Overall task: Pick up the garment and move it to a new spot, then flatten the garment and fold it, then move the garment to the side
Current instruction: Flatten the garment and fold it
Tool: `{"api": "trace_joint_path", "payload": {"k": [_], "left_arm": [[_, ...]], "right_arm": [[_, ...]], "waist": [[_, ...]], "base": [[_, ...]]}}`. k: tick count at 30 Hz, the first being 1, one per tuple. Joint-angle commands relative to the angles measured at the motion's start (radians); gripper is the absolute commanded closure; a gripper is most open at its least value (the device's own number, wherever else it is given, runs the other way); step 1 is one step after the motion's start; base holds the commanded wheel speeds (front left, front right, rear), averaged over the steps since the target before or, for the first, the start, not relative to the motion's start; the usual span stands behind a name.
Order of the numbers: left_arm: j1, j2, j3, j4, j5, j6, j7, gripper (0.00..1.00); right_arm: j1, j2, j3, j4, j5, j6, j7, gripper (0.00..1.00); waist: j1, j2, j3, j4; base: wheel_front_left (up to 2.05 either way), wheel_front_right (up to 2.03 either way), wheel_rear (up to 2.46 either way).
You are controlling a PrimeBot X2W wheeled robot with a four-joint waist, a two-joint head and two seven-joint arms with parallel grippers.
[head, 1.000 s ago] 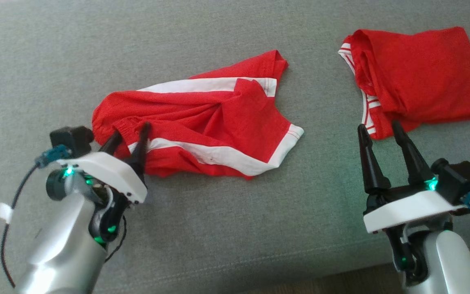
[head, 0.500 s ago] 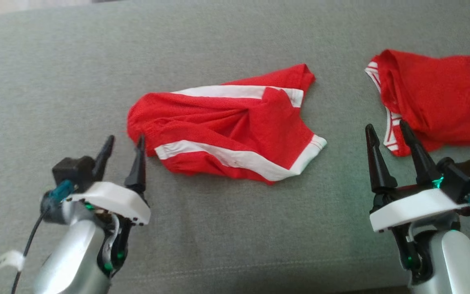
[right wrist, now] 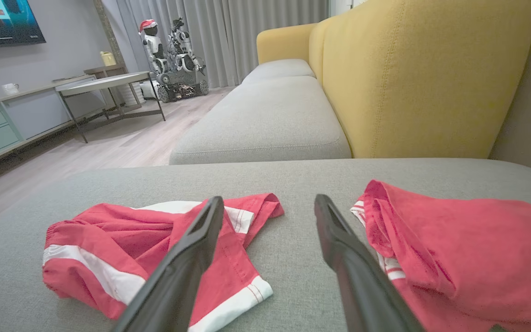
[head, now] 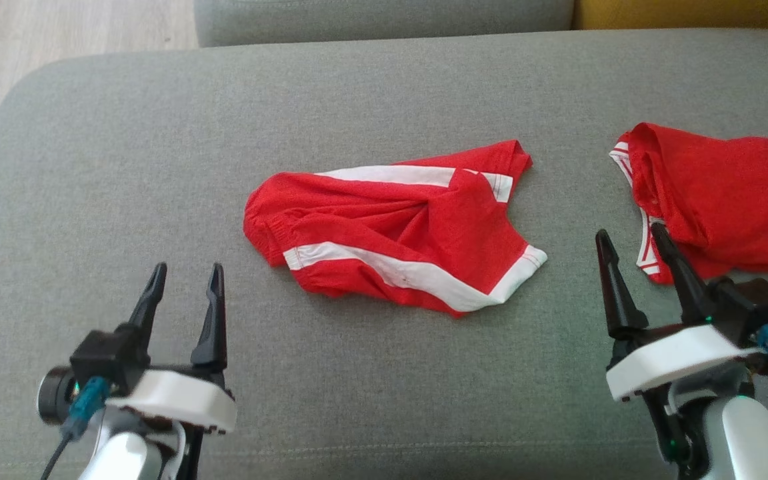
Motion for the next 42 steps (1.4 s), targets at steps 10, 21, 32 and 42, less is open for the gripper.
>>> {"api": "trace_joint_path", "payload": {"k": [10, 21, 32, 42], "left_arm": [[0.004, 0.034, 0.034, -0.055, 0.016, 0.007, -0.012, 0.00], [-0.032, 0.033, 0.013, -0.053, -0.008, -0.028, 0.011, 0.00], [-0.195, -0.032, -0.055, 0.092, -0.125, -0.173, 0.155, 0.00], [-0.278, -0.080, -0.046, 0.328, -0.227, -0.266, 0.174, 0.00]], "right_arm": [[0.004, -0.003, -0.002, -0.048, 0.001, -0.001, 0.006, 0.00], [0.003, -0.003, -0.004, -0.057, 0.008, -0.001, 0.007, 0.00], [-0.024, -0.003, 0.019, -0.058, 0.017, -0.001, 0.002, 0.00], [-0.042, -0.003, 0.025, -0.041, 0.030, -0.001, -0.015, 0.00]], "waist": [[0.0000, 0.0000, -0.014, -0.006], [0.0000, 0.0000, -0.007, -0.007], [0.0000, 0.0000, 0.051, -0.035], [0.0000, 0.0000, 0.096, -0.071]], "base": [[0.00, 0.00, 0.00], [0.00, 0.00, 0.00], [0.00, 0.00, 0.00], [0.00, 0.00, 0.00]]}}
